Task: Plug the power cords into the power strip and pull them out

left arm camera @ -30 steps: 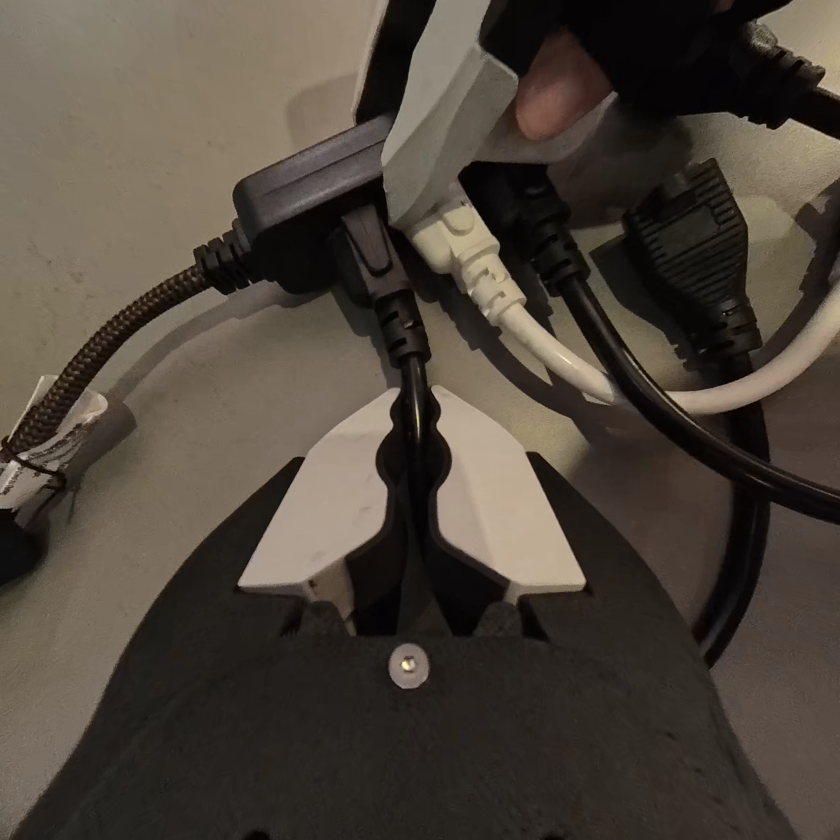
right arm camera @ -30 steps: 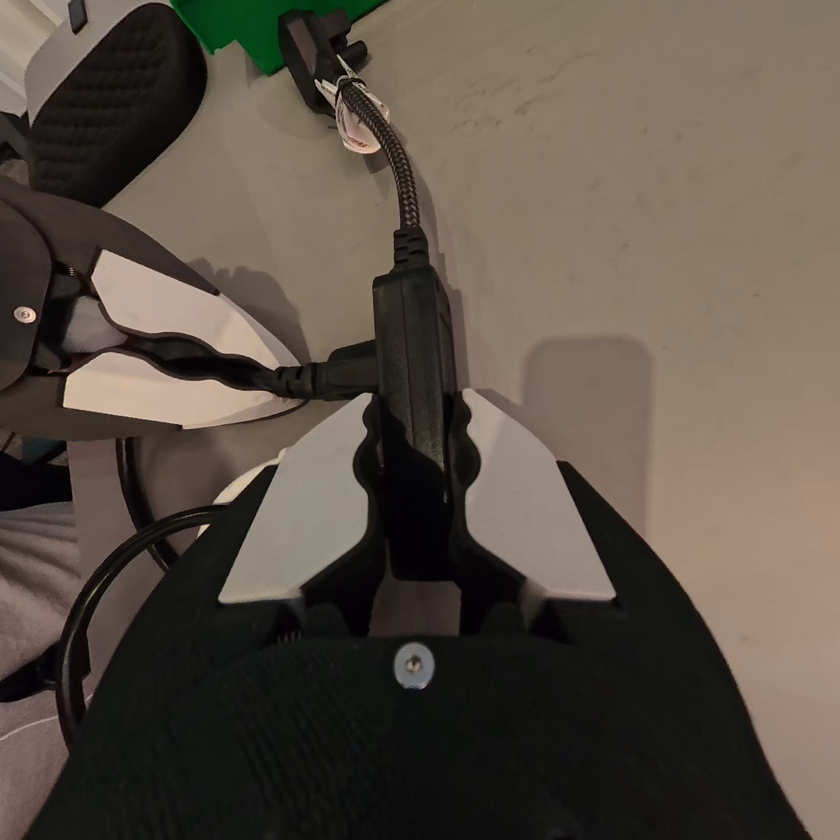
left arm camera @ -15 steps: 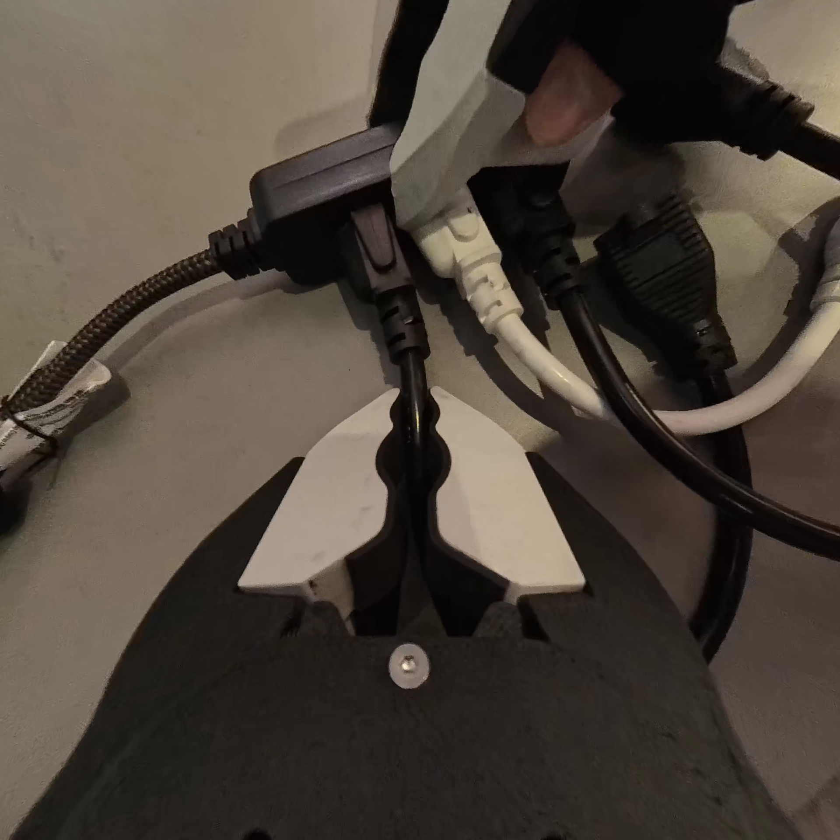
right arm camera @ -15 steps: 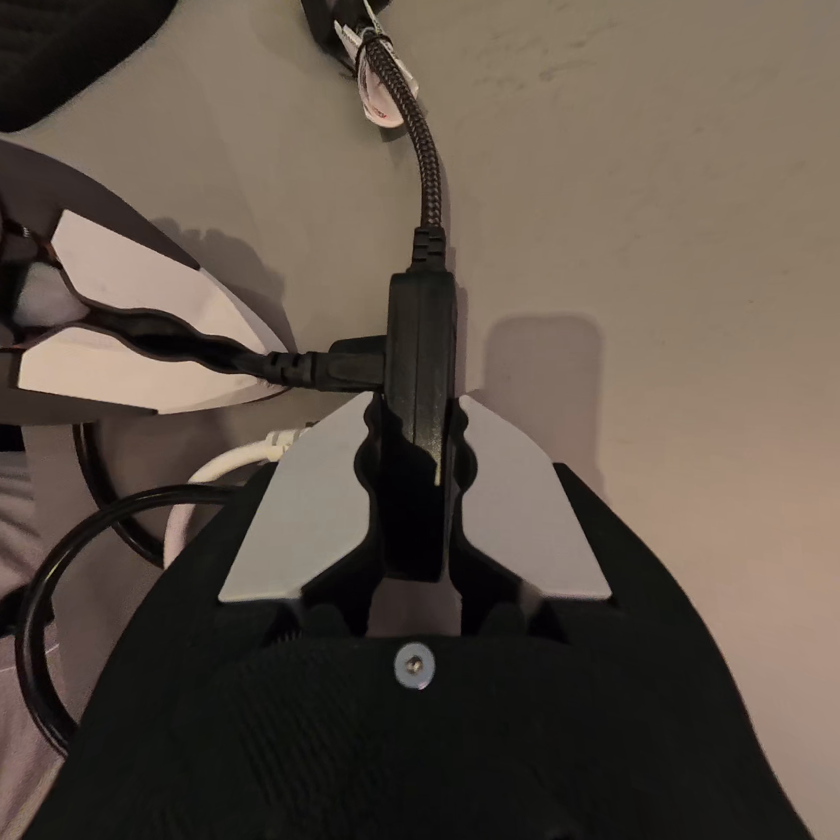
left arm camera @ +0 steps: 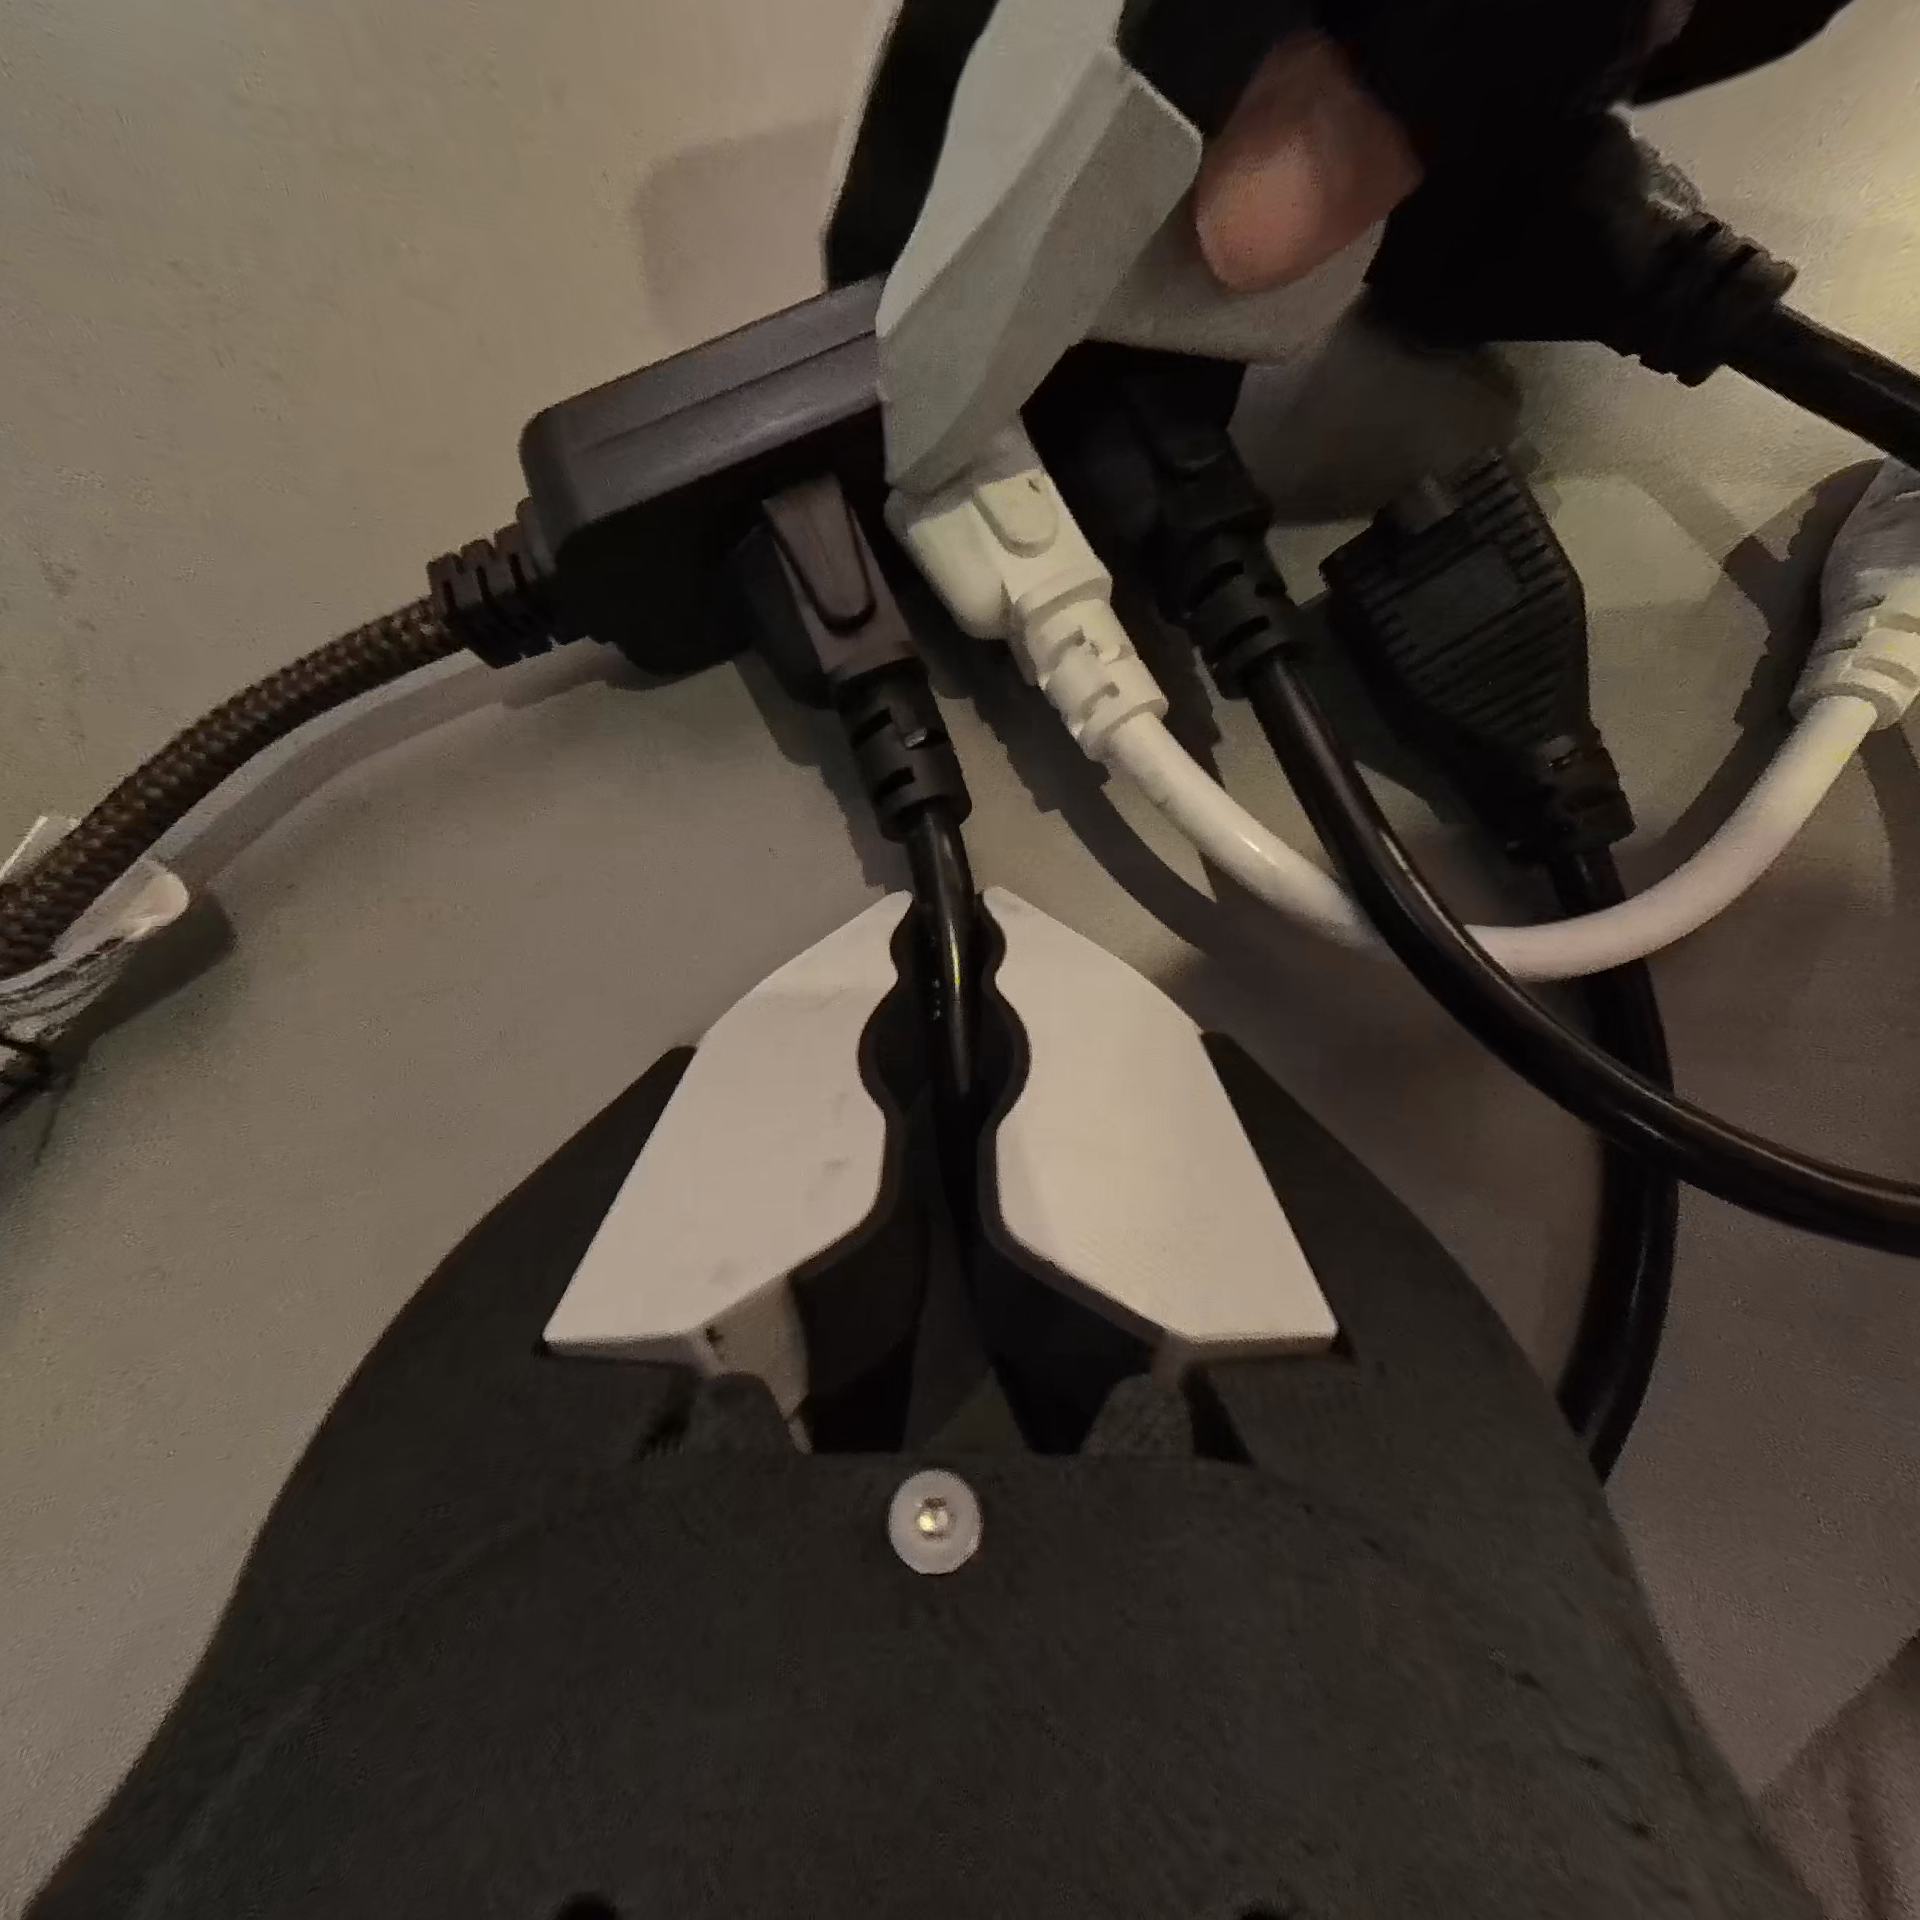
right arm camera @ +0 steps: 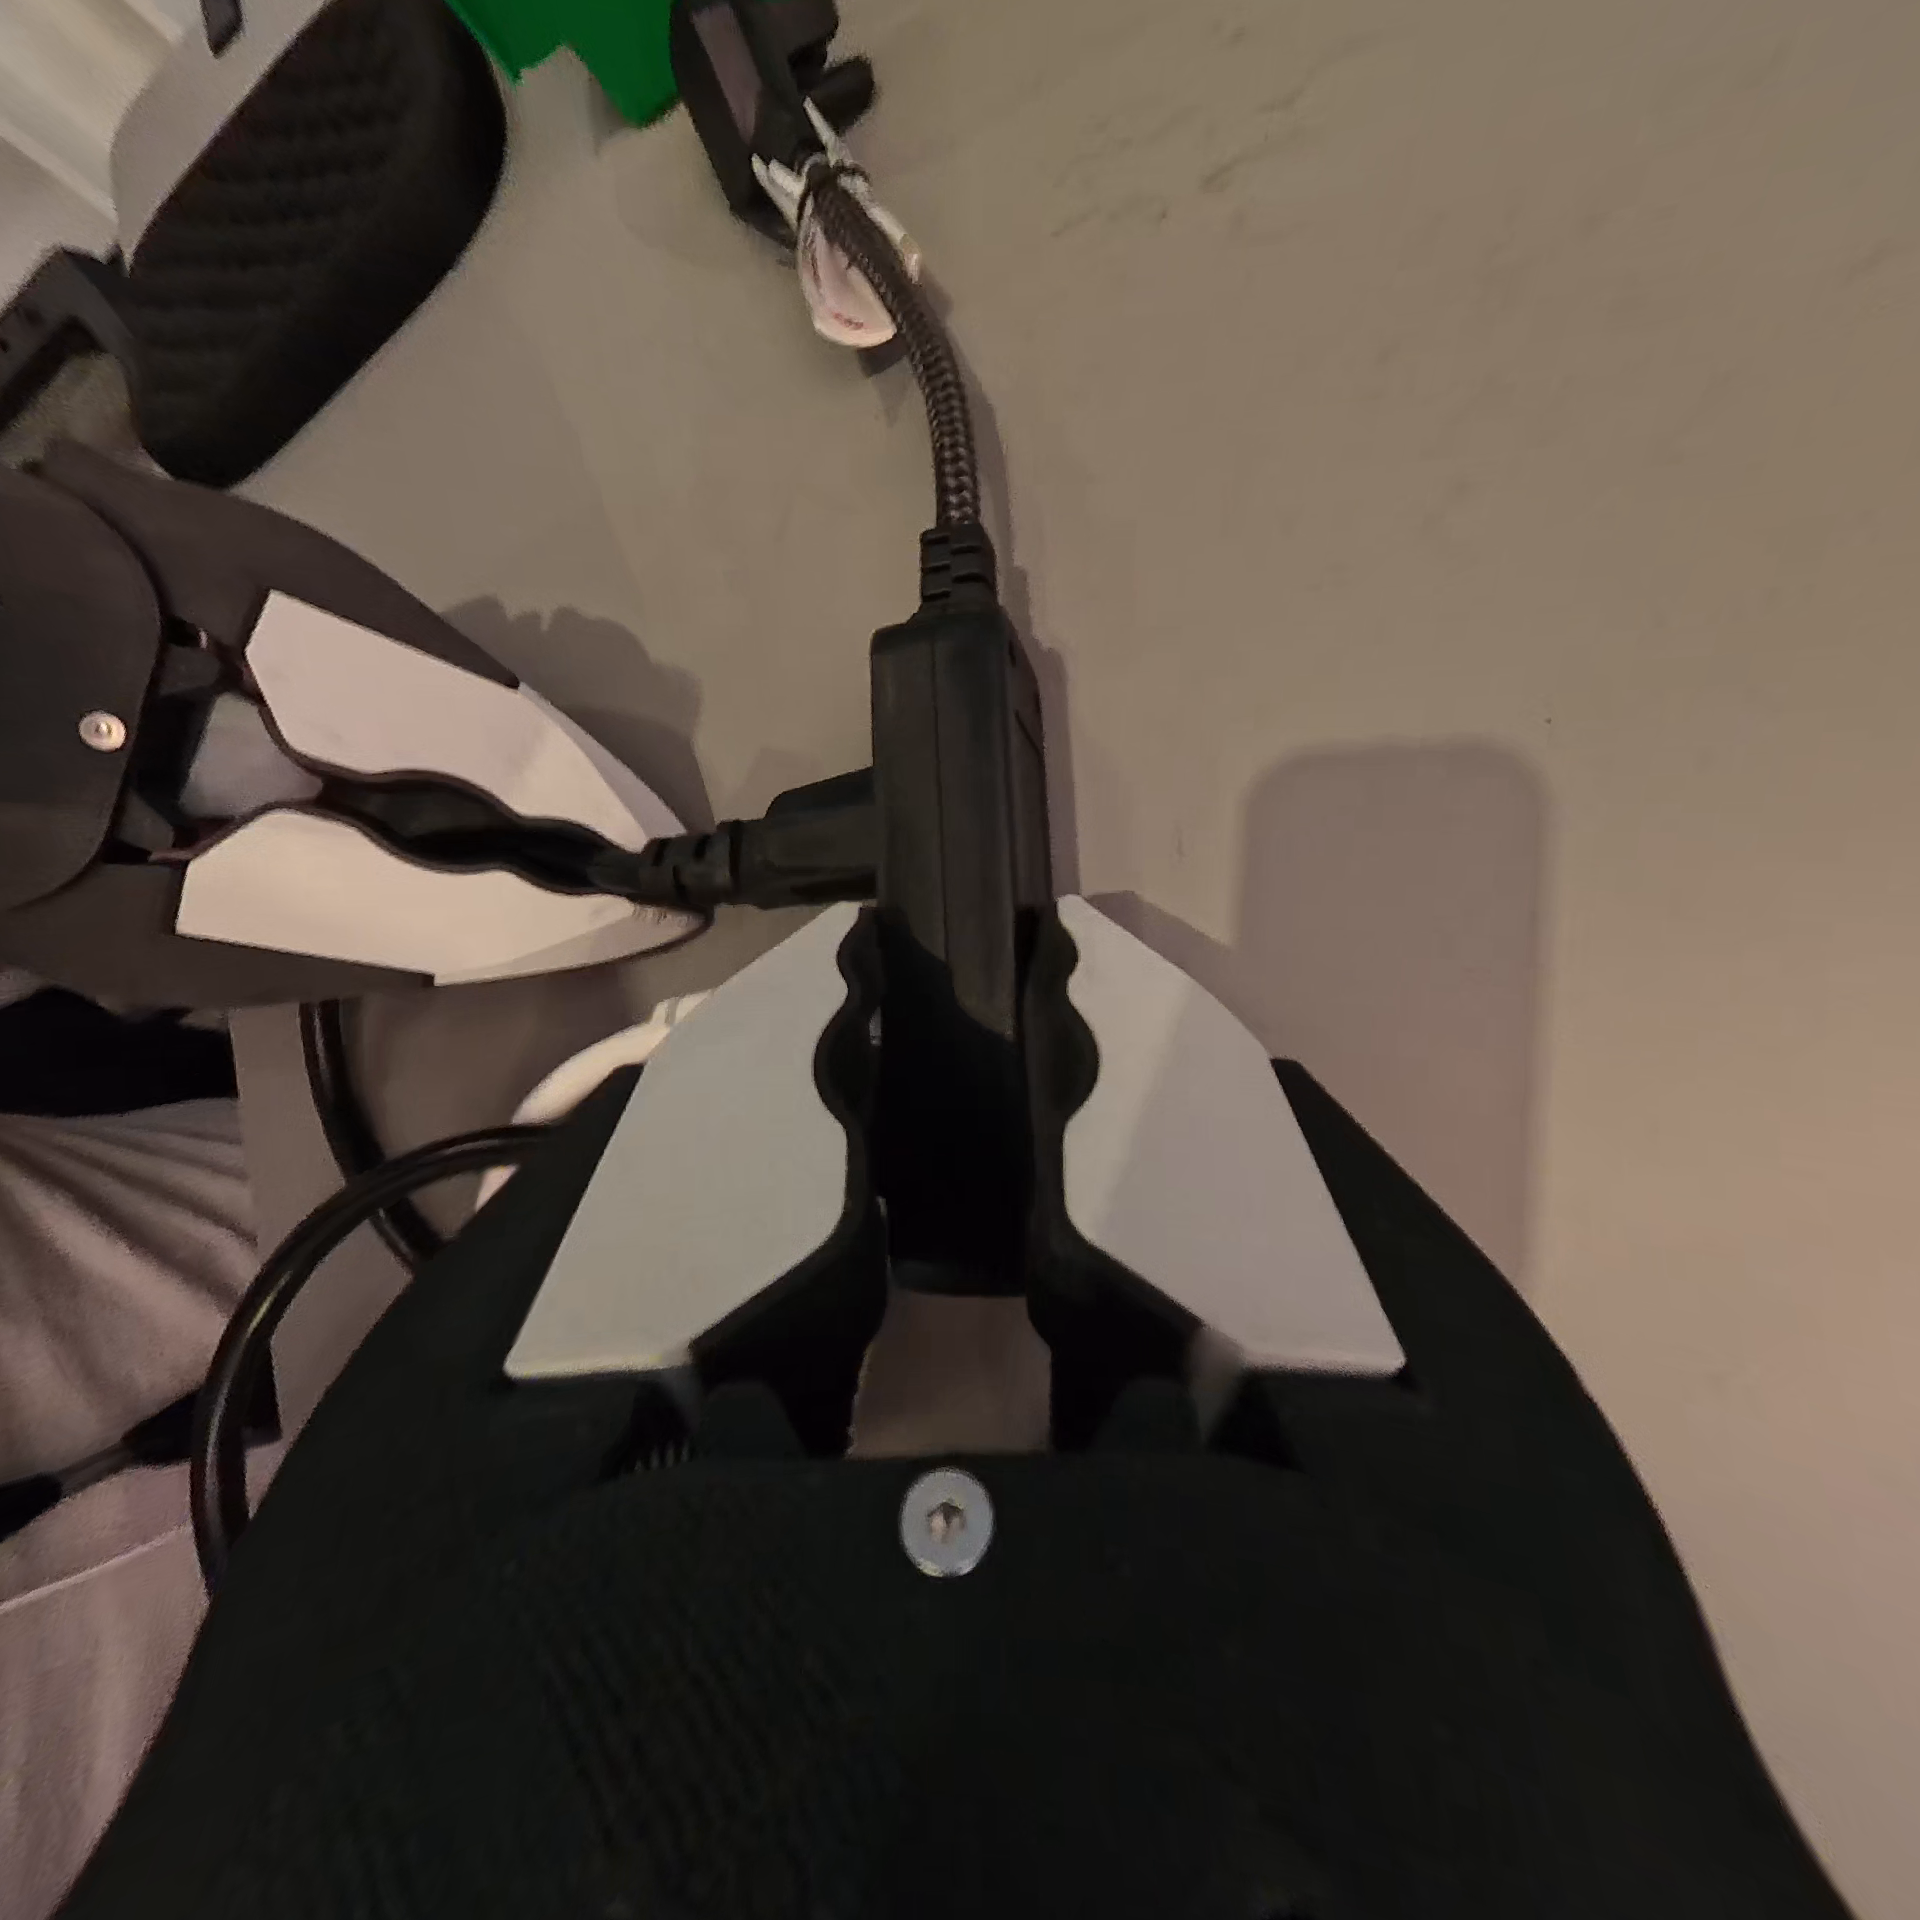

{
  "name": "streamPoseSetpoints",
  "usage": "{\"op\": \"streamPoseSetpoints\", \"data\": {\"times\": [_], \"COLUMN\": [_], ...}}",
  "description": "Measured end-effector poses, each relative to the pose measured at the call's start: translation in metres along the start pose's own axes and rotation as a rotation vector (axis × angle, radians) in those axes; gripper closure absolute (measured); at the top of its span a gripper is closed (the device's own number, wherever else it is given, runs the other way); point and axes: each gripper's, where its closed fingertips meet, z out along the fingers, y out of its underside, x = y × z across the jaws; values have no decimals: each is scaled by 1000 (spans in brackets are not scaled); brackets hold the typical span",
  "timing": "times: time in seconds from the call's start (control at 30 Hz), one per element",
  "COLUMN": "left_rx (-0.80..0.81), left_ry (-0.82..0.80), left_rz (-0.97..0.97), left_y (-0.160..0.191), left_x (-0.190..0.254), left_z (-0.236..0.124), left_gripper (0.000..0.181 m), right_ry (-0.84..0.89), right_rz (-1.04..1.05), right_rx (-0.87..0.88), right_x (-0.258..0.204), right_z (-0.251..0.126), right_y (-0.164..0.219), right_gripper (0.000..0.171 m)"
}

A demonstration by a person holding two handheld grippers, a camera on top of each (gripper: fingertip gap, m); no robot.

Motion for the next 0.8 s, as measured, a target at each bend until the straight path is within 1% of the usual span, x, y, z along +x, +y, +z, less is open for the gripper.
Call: {"op": "streamPoseSetpoints", "data": {"times": [0.07, 0.17, 0.3, 0.4, 0.53, 0.7, 0.8], "left_rx": [5, -7, -16, 7, -4, 5, -16], "left_ry": [-7, -51, -71, -39, -63, -38, -56], "left_rz": [-8, 26, 33, 32, 114, 107, 85], "left_y": [-1, -1, -2, 0, 5, 7, 5], "left_x": [7, 7, 8, 8, -4, -9, -5], "left_z": [1, 1, 1, 0, -4, -6, -4], "left_gripper": [177, 177, 176, 177, 177, 178, 178], "right_ry": [7, 42, 31, -7, -17, -14, 10], "right_rz": [-7, -34, -36, -25, -25, -25, -6], "right_rx": [43, 57, 54, 46, 46, 53, 67], "right_x": [0, 0, 0, -1, -2, -4, -1], "right_z": [1, 1, 1, 1, 1, 3, 4], "right_y": [-1, -2, -2, 0, 0, -1, -4], "right_gripper": [140, 142, 141, 140, 140, 140, 140]}}
